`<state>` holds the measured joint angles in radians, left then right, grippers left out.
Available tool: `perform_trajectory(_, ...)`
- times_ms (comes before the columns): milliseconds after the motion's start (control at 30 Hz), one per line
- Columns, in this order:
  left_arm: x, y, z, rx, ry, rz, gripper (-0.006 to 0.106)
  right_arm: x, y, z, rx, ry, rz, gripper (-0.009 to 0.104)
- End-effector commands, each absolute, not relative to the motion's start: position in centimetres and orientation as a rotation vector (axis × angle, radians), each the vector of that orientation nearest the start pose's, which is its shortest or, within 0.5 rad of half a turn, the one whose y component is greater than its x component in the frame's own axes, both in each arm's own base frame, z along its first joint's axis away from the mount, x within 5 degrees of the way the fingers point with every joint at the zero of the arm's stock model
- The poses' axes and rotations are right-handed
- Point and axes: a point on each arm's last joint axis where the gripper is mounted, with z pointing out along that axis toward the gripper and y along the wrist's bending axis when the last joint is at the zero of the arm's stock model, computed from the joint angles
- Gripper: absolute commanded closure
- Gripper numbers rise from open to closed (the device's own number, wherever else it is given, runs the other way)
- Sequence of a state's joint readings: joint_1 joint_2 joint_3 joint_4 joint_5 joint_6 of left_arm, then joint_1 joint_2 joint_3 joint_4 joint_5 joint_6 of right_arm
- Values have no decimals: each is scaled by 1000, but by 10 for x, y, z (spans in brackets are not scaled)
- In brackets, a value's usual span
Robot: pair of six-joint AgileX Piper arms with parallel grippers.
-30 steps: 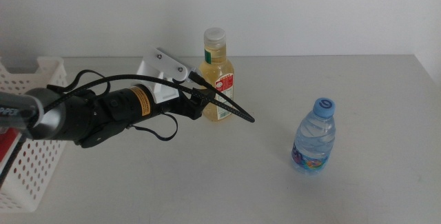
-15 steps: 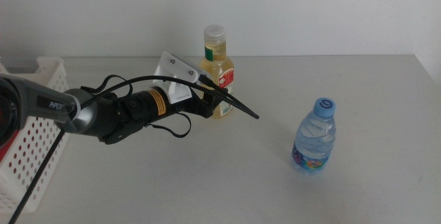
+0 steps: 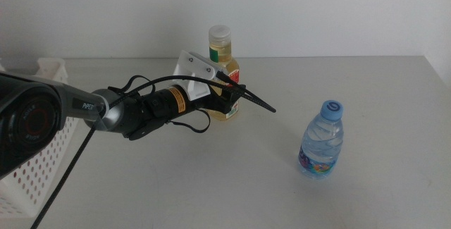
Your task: Use arms to grab the bottles and put them into the dustbin to the left of the table.
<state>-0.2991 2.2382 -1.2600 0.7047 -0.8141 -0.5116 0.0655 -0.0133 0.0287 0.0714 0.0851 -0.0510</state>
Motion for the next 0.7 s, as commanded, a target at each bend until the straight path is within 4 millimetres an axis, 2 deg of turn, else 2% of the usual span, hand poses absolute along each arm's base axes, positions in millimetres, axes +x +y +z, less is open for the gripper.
perform_trajectory(0, 431, -179, 165, 562, 1547, -691, 10, 54, 3, 208, -41, 1478, 54, 29)
perform_trajectory(67, 432, -177, 165, 566, 1553, -682, 19, 54, 3, 208, -41, 1478, 54, 29)
perform_trajectory(167, 430, -176, 170, 610, 1552, -701, 46, 54, 3, 208, -41, 1478, 54, 29)
perform_trajectory(267, 423, -175, 185, 703, 1550, -707, 69, 54, 3, 208, -41, 1478, 54, 29)
perform_trajectory(333, 422, -172, 196, 706, 1594, -659, 78, 54, 3, 208, -41, 1478, 54, 29)
perform_trajectory(400, 422, -168, 210, 658, 1660, -599, 83, 54, 3, 208, -41, 1478, 54, 29)
perform_trajectory(500, 419, -160, 232, 577, 1737, -506, 83, 54, 3, 208, -41, 1478, 54, 29)
perform_trajectory(667, 405, -153, 274, 511, 1737, -434, 83, 54, 3, 208, -41, 1478, 54, 29)
